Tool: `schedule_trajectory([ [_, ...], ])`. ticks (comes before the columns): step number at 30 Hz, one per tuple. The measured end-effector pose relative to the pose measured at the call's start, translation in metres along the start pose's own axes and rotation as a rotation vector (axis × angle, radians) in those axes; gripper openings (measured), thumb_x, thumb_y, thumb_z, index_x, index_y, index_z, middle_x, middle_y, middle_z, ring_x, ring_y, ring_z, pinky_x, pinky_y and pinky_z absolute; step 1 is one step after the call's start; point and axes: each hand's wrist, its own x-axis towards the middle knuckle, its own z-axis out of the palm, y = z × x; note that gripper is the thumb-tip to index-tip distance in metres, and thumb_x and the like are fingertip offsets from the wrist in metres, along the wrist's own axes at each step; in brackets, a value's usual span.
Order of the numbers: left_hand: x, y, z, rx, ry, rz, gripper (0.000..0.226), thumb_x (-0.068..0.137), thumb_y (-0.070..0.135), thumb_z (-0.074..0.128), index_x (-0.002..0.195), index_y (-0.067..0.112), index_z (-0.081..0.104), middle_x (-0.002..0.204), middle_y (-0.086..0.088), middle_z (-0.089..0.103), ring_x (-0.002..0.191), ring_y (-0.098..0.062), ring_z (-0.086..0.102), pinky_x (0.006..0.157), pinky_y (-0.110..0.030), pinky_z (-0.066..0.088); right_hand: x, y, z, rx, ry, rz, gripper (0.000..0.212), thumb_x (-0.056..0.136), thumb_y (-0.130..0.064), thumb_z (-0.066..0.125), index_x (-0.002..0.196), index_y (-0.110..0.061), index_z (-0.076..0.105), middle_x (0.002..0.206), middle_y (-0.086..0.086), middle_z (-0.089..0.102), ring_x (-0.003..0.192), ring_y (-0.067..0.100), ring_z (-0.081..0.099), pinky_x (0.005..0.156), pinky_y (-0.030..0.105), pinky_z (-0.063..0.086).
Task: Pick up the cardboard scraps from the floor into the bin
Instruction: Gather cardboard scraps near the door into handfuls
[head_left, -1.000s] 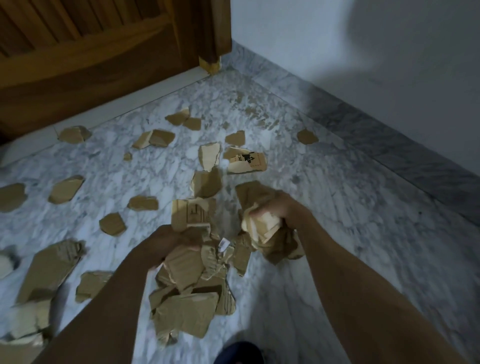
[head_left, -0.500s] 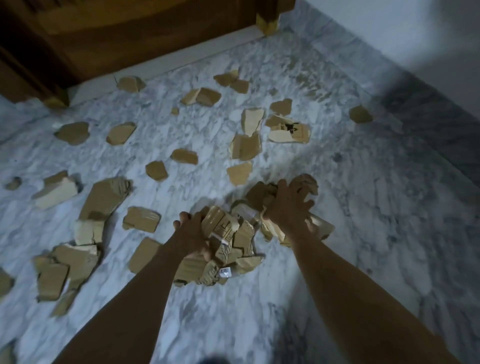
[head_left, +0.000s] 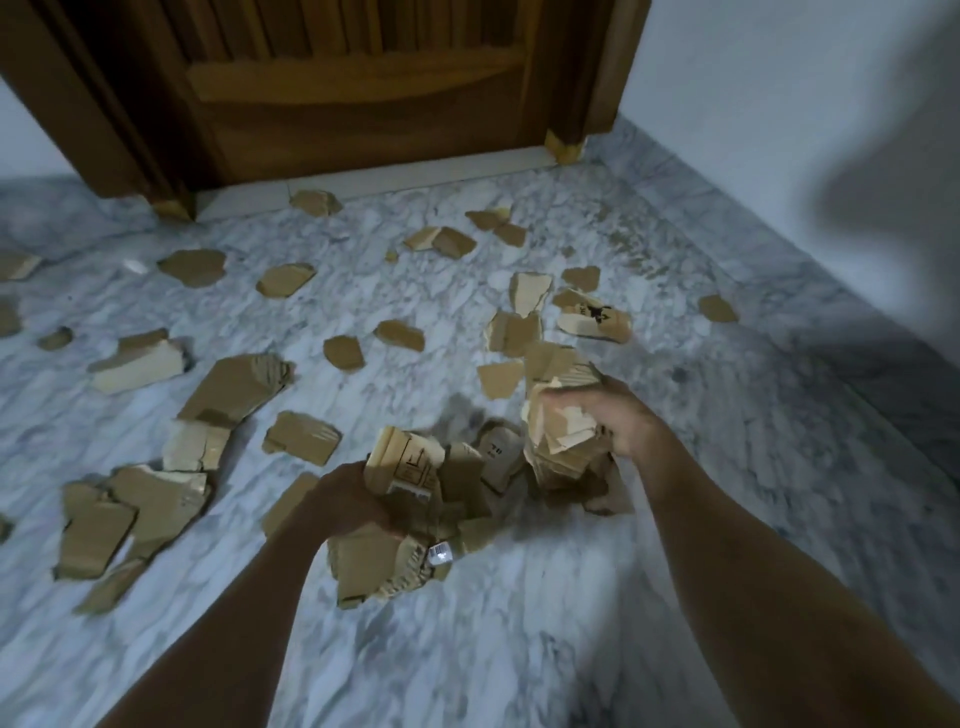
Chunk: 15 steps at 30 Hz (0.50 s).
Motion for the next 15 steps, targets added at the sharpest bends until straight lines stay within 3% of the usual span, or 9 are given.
schedule_trajectory([
  [2,-0.008,-0.003,-0.004,-0.07,0.027,0.005,0.061,0.048,0.019,0.093,0.105,0.015,0.07,0.097,0.0,0.073,0.093,-0.017,0.068,0.077,-0.02,0.053,-0.017,-0.015,0.016,-0.124,-0.16,-0.034,0.079,0.054,-0.032,0.098,0.121,-0.024,0.057,0.119,-0.006,0.066,0.11,0.019,0.063,0.091,0.037,0.054],
  [4,-0.014,-0.007,-0.008,-0.121,0.042,0.0,0.047,0.058,0.004,0.091,0.096,0.019,0.069,0.085,0.009,0.069,0.08,-0.005,0.063,0.066,-0.013,0.049,-0.018,-0.017,0.035,-0.343,-0.216,-0.035,0.101,0.062,-0.023,0.095,0.144,-0.018,0.038,0.144,-0.001,0.051,0.134,0.025,0.048,0.103,0.037,0.046],
  [5,-0.016,-0.011,-0.009,-0.118,0.051,0.004,0.048,0.05,0.01,0.091,0.092,0.022,0.07,0.085,0.008,0.072,0.08,-0.007,0.065,0.071,-0.02,0.054,-0.017,-0.014,0.046,-0.464,-0.243,-0.023,0.118,0.062,-0.026,0.095,0.155,-0.019,0.023,0.155,0.002,0.039,0.141,0.029,0.039,0.109,0.04,0.041],
  [7,-0.015,-0.019,-0.014,-0.122,0.062,0.0,0.058,0.032,0.023,0.088,0.087,0.027,0.075,0.089,0.003,0.077,0.088,-0.018,0.071,0.084,-0.042,0.059,-0.014,-0.003,0.068,-0.739,-0.245,-0.003,0.125,0.068,-0.036,0.089,0.159,-0.025,0.004,0.162,0.01,0.028,0.145,0.038,0.031,0.115,0.047,0.033],
  [9,-0.011,-0.03,-0.024,-0.126,0.082,-0.029,0.056,0.033,0.019,0.089,0.087,0.021,0.077,0.09,-0.001,0.078,0.09,-0.021,0.071,0.083,-0.042,0.059,-0.015,0.008,0.084,-0.961,-0.17,-0.036,0.118,0.077,-0.042,0.081,0.159,-0.023,-0.002,0.161,0.017,0.025,0.146,0.041,0.027,0.114,0.049,0.029],
  [12,-0.007,-0.039,-0.036,-0.161,0.126,-0.085,0.055,0.039,0.008,0.094,0.091,0.009,0.077,0.092,-0.006,0.075,0.094,-0.027,0.07,0.08,-0.038,0.057,-0.015,0.017,0.095,-0.936,-0.11,-0.044,0.12,0.074,-0.038,0.085,0.158,-0.019,0.001,0.163,0.018,-0.002,0.15,0.042,0.001,0.114,0.054,0.029],
  [14,-0.008,-0.037,-0.034,-0.082,0.147,-0.135,0.07,0.034,0.026,0.093,0.099,0.011,0.073,0.105,-0.01,0.072,0.106,-0.032,0.066,0.091,-0.042,0.054,-0.015,0.02,0.095,-0.858,-0.091,-0.033,0.125,0.069,-0.037,0.09,0.156,-0.021,0.002,0.162,0.015,-0.009,0.15,0.042,-0.003,0.111,0.054,0.032],
  [15,-0.009,-0.036,-0.03,0.041,0.16,-0.204,0.08,0.038,0.038,0.092,0.111,0.014,0.068,0.116,-0.012,0.065,0.115,-0.033,0.059,0.098,-0.043,0.049,-0.017,0.02,0.095,-0.838,-0.075,-0.036,0.121,0.07,-0.035,0.089,0.155,-0.02,0.003,0.162,0.016,0.0,0.148,0.043,0.007,0.109,0.052,0.035],
])
